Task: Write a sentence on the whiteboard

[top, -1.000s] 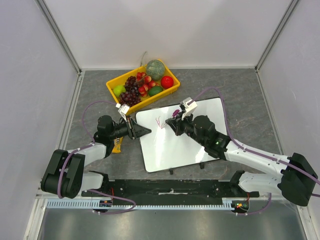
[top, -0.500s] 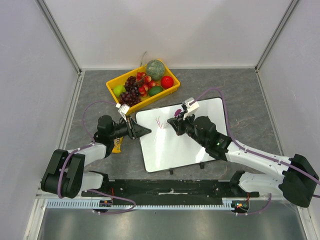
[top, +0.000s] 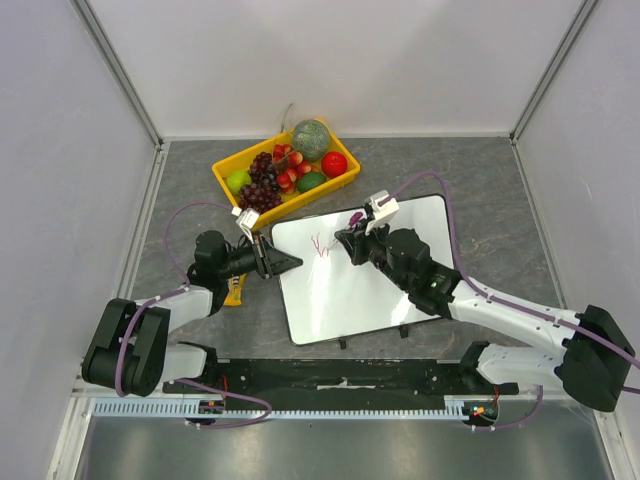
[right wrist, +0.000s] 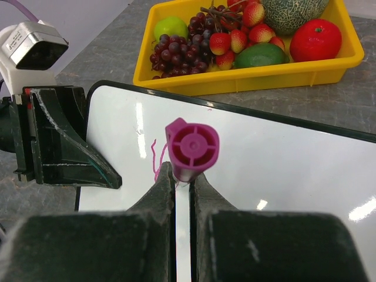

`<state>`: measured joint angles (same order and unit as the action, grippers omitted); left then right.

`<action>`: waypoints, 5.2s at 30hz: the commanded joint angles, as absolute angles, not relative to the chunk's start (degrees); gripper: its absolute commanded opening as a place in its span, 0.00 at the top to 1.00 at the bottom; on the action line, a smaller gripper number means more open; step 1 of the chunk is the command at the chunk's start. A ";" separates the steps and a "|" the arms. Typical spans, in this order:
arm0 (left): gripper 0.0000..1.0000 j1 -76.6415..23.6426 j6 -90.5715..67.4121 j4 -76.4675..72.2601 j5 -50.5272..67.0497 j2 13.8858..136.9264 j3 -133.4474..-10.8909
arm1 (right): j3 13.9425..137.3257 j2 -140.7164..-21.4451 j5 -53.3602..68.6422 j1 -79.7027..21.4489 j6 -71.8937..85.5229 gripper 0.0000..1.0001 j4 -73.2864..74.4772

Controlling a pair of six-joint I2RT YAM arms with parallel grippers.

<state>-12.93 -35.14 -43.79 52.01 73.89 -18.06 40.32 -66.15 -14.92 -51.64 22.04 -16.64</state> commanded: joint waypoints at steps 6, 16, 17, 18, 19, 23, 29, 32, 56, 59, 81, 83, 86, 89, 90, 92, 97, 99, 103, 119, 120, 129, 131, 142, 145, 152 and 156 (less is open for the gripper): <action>0.98 -13.98 -24.43 -39.73 49.57 75.06 -17.31 | 43.59 -69.34 -15.04 -51.15 20.48 1.00 -17.49; 0.98 -13.98 -24.43 -39.73 49.57 75.15 -17.31 | 42.19 -64.87 -12.92 -50.71 21.71 1.00 -17.84; 0.98 -13.97 -24.43 -39.73 49.57 75.15 -17.31 | 42.01 -64.52 -12.92 -50.54 21.88 1.00 -17.75; 0.98 -14.06 -24.43 -39.81 49.57 75.06 -17.31 | 41.92 -64.34 -12.83 -50.36 21.88 1.00 -17.75; 0.98 -14.06 -24.43 -39.90 49.66 75.06 -17.31 | 41.84 -64.25 -12.83 -50.10 21.97 1.00 -17.49; 0.98 -13.97 -24.43 -39.73 49.57 75.06 -17.31 | 40.78 -63.98 -12.92 -48.96 22.50 1.00 -17.66; 0.98 -13.98 -24.43 -39.73 49.66 75.15 -17.31 | 39.47 -65.04 -11.25 -47.90 23.38 1.00 -19.07; 0.98 -13.97 -24.43 -39.81 49.66 75.06 -17.31 | 39.29 -65.56 -11.08 -47.73 23.64 1.00 -19.07; 0.98 -13.97 -24.43 -39.81 49.66 75.15 -17.40 | 35.24 -63.81 -9.32 -47.46 23.82 1.00 -15.82; 0.98 -13.97 -24.43 -39.81 49.66 75.15 -17.40 | 34.89 -63.28 -9.32 -47.55 23.64 1.00 -15.73; 0.98 -13.97 -24.43 -39.81 49.66 75.23 -17.40 | 36.65 -63.10 -12.65 -47.55 21.27 1.00 -14.50; 0.98 -13.98 -24.43 -39.73 49.66 75.24 -17.40 | 37.18 -63.19 -13.27 -47.55 21.01 1.00 -14.41; 0.98 -13.89 -24.43 -39.73 49.75 75.23 -17.40 | 37.79 -63.37 -14.15 -47.55 20.66 1.00 -14.41; 0.98 -13.97 -24.43 -39.81 49.66 75.24 -17.40 | 38.49 -63.63 -14.59 -47.55 20.48 1.00 -14.59; 0.98 -14.06 -24.43 -39.81 49.66 75.32 -17.40 | 38.76 -63.72 -14.85 -47.55 20.39 1.00 -14.50; 0.98 -13.89 -24.43 -39.73 49.75 75.23 -17.40 | 39.20 -63.98 -15.12 -47.46 20.39 1.00 -14.68; 0.98 -13.97 -24.43 -39.73 49.66 75.15 -17.40 | 39.99 -64.60 -15.65 -47.46 20.83 1.00 -15.12; 0.98 -13.97 -24.43 -39.73 49.75 75.15 -17.40 | 40.43 -64.86 -15.82 -47.46 20.83 1.00 -14.85; 0.98 -13.97 -24.43 -39.73 49.75 75.06 -17.31 | 40.43 -64.78 -15.91 -47.46 20.83 1.00 -14.76; 0.98 -13.97 -24.35 -39.81 49.75 75.06 -17.31 | 37.00 -63.72 -12.57 -47.46 21.36 1.00 -13.62; 0.98 -14.06 -24.35 -39.81 49.75 75.06 -17.31 | 36.83 -63.55 -12.48 -47.46 21.27 1.00 -13.62; 0.98 -13.98 -24.35 -39.73 49.66 75.15 -17.40 | 35.77 -63.28 -11.52 -47.46 21.45 1.00 -13.27; 0.98 -13.97 -24.34 -39.81 49.66 75.15 -17.40 | 35.51 -63.11 -11.43 -47.55 21.53 1.00 -13.18; 0.98 -13.97 -24.34 -39.90 49.66 75.23 -17.40 | 35.33 -61.09 -11.87 -47.55 22.06 1.00 -12.92; 0.98 -13.97 -24.35 -39.73 49.66 75.15 -17.40 | 36.21 -60.47 -11.60 -47.46 21.97 1.00 -12.92; 0.98 -14.06 -24.35 -39.73 49.66 75.15 -17.40 | 38.40 -57.75 -11.51 -47.46 22.76 1.00 -12.84; 0.98 -13.97 -24.35 -39.81 49.75 75.06 -17.31 | 38.93 -56.43 -12.65 -47.46 22.24 1.00 -12.39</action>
